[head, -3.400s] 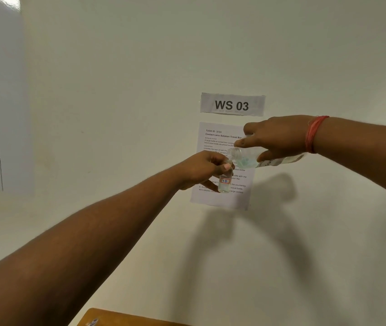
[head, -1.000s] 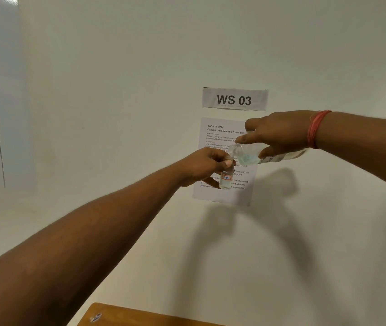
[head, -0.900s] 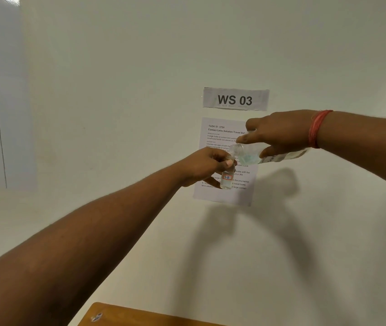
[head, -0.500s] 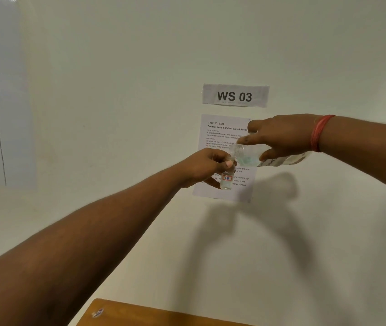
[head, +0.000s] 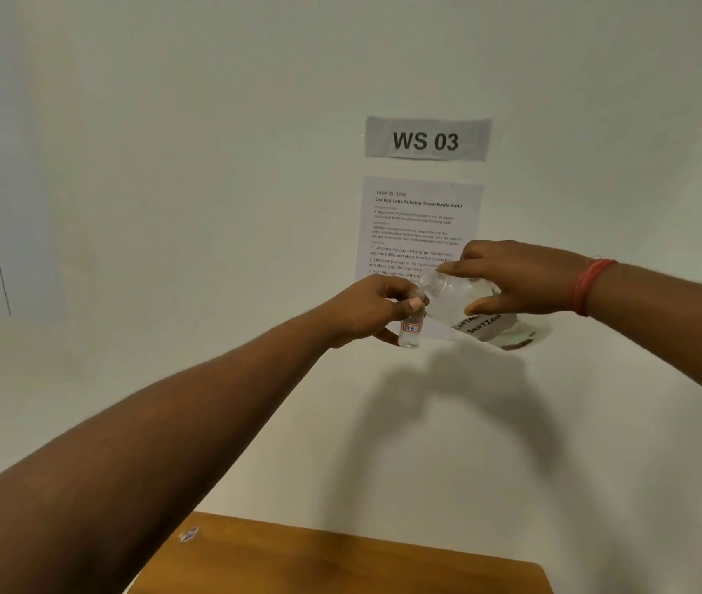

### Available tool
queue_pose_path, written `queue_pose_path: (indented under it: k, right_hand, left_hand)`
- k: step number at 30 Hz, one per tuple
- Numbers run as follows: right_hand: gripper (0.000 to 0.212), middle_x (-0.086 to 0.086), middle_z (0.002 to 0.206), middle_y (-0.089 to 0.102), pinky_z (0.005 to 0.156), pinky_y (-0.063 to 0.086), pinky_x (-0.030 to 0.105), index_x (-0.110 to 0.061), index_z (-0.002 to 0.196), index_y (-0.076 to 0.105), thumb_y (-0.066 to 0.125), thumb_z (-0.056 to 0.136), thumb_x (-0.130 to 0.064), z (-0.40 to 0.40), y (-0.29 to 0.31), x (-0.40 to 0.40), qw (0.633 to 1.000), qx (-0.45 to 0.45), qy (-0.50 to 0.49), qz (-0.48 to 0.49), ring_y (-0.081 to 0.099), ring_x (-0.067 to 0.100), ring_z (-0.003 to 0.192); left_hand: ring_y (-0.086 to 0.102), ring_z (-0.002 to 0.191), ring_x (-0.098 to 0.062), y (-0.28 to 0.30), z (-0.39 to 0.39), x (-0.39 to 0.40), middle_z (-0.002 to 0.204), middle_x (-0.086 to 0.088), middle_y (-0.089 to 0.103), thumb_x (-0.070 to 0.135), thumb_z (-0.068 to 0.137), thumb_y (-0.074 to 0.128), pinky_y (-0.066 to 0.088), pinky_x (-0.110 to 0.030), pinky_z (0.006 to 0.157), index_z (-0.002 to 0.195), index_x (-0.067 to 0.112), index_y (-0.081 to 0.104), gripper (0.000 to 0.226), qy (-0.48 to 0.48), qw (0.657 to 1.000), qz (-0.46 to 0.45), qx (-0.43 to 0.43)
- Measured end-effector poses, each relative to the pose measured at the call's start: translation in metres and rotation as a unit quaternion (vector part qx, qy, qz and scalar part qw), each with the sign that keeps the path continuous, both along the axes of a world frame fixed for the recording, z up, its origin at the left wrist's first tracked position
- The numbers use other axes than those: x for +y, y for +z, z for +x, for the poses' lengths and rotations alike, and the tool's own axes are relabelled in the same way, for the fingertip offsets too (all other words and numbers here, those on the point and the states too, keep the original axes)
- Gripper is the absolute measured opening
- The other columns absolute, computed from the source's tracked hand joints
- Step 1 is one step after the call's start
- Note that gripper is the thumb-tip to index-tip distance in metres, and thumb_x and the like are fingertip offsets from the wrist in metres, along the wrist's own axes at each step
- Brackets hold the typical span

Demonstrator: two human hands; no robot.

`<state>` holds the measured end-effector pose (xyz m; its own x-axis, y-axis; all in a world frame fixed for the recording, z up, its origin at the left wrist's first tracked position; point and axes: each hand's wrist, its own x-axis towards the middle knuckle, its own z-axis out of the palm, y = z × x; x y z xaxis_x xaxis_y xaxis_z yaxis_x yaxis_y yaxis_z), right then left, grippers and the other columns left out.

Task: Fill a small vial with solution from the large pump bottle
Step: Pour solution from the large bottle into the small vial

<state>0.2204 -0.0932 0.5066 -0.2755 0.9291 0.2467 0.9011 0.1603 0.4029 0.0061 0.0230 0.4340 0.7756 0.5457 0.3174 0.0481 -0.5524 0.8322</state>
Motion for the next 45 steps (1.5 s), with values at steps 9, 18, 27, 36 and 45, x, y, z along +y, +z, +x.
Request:
queue_pose_path:
  k: [9,18,27,36,45]
  right_hand:
    - [0.068,-0.006,0.122,0.052,0.085,0.042,0.015,-0.032,0.145,0.042,0.072,0.085,-0.036,0.014,-0.098,0.001,0.977,0.214,0.014,0.006,0.052,0.002,0.098]
    - [0.065,-0.003,0.108,0.055,0.09,0.053,0.036,-0.034,0.139,0.047,0.076,0.081,-0.033,0.013,-0.242,-0.003,0.902,0.431,-0.029,0.024,0.057,0.005,0.097]
    - [0.067,0.002,0.12,0.059,0.093,0.052,0.035,-0.03,0.142,0.043,0.074,0.083,-0.034,-0.012,-0.379,-0.022,0.863,0.499,-0.069,-0.035,0.056,0.016,0.104]
    - [0.08,0.003,0.134,0.051,0.099,0.049,0.036,-0.025,0.147,0.038,0.08,0.078,-0.02,-0.048,-0.472,-0.029,0.8,0.579,-0.12,-0.1,0.051,0.018,0.121]
    - [0.081,0.002,0.138,0.051,0.103,0.047,0.043,-0.024,0.144,0.041,0.081,0.075,-0.018,-0.065,-0.527,-0.021,0.776,0.598,-0.136,-0.148,0.052,0.021,0.124]
  left_hand:
    - [0.067,0.1,-0.017,-0.067,-0.008,-0.009,0.113,-0.007,0.069,0.018,0.104,0.056,0.06,-0.025,0.071,0.115,0.005,0.067,0.02,0.013,0.999,-0.034,0.014]
    - [0.067,0.112,-0.025,-0.17,-0.019,-0.017,0.118,-0.009,0.07,0.021,0.103,0.058,0.061,-0.045,0.091,0.121,0.009,0.067,0.024,0.051,0.995,-0.075,0.043]
    - [0.062,0.109,-0.004,-0.3,-0.044,-0.046,0.122,0.008,0.068,0.022,0.103,0.057,0.044,-0.009,0.09,0.124,0.015,0.068,0.024,0.07,0.989,-0.052,0.12]
    - [0.057,0.114,-0.009,-0.412,-0.063,-0.086,0.128,0.001,0.066,0.015,0.102,0.058,0.037,0.002,0.086,0.129,0.013,0.066,0.027,0.051,0.977,-0.094,0.187]
    - [0.058,0.12,-0.018,-0.487,-0.061,-0.113,0.13,-0.005,0.066,0.009,0.1,0.06,0.045,-0.026,0.1,0.126,0.01,0.066,0.027,0.04,0.966,-0.121,0.223]
